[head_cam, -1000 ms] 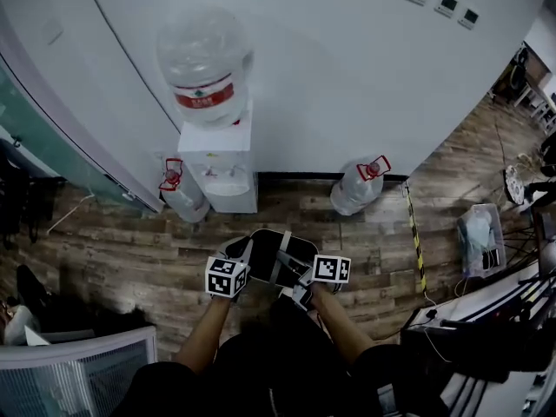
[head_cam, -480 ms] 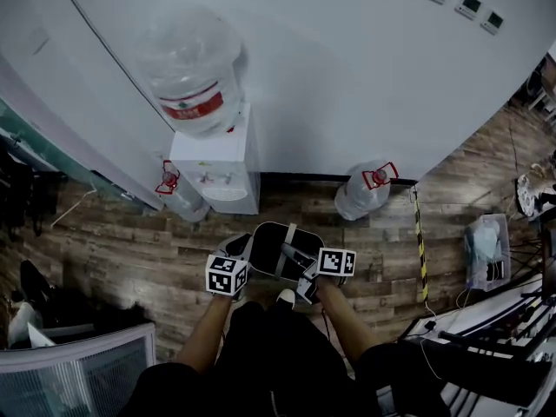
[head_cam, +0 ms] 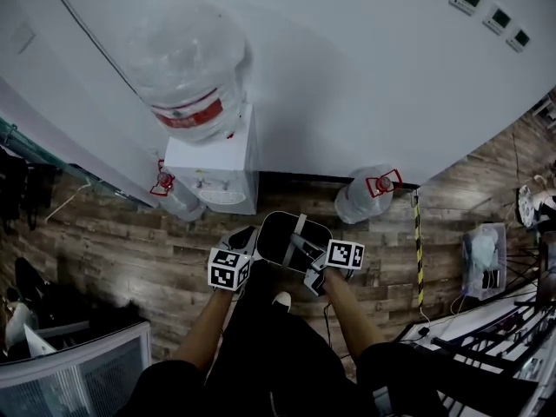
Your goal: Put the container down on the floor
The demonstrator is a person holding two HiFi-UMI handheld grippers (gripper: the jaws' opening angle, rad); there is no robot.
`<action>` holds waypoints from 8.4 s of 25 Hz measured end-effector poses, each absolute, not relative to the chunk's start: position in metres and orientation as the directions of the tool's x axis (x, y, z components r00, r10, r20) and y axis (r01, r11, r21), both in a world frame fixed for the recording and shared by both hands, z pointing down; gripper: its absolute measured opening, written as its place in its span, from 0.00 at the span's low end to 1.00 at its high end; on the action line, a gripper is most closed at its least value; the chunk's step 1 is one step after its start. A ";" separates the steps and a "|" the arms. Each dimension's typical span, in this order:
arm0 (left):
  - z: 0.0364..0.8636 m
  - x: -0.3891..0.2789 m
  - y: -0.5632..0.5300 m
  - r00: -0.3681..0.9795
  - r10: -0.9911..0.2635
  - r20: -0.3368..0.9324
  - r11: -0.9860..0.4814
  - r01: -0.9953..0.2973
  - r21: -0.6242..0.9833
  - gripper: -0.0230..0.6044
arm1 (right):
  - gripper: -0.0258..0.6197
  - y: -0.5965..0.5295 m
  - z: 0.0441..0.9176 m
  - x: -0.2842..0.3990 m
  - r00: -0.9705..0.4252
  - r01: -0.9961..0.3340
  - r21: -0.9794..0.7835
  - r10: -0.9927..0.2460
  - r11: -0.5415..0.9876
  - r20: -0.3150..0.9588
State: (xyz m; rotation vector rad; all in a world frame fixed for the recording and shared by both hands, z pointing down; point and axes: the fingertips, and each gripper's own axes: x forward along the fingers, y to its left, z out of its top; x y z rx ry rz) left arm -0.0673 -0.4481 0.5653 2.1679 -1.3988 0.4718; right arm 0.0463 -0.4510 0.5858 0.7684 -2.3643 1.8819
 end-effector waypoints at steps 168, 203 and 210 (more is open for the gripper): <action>0.798 -0.029 -0.625 0.547 -0.704 0.453 -0.537 -0.827 0.164 0.08 | 0.06 -0.704 0.912 -0.031 -0.742 -0.591 -0.291 -0.365 0.753 0.563; 0.486 -0.064 -0.593 0.452 -0.805 0.384 -0.382 -0.891 0.246 0.08 | 0.06 -0.606 0.504 -0.013 -0.678 -0.729 -0.301 -0.587 0.615 0.443; 0.476 -0.068 -0.588 0.465 -0.801 0.377 -0.408 -0.885 0.224 0.08 | 0.06 -0.600 0.486 -0.016 -0.665 -0.741 -0.267 -0.618 0.616 0.420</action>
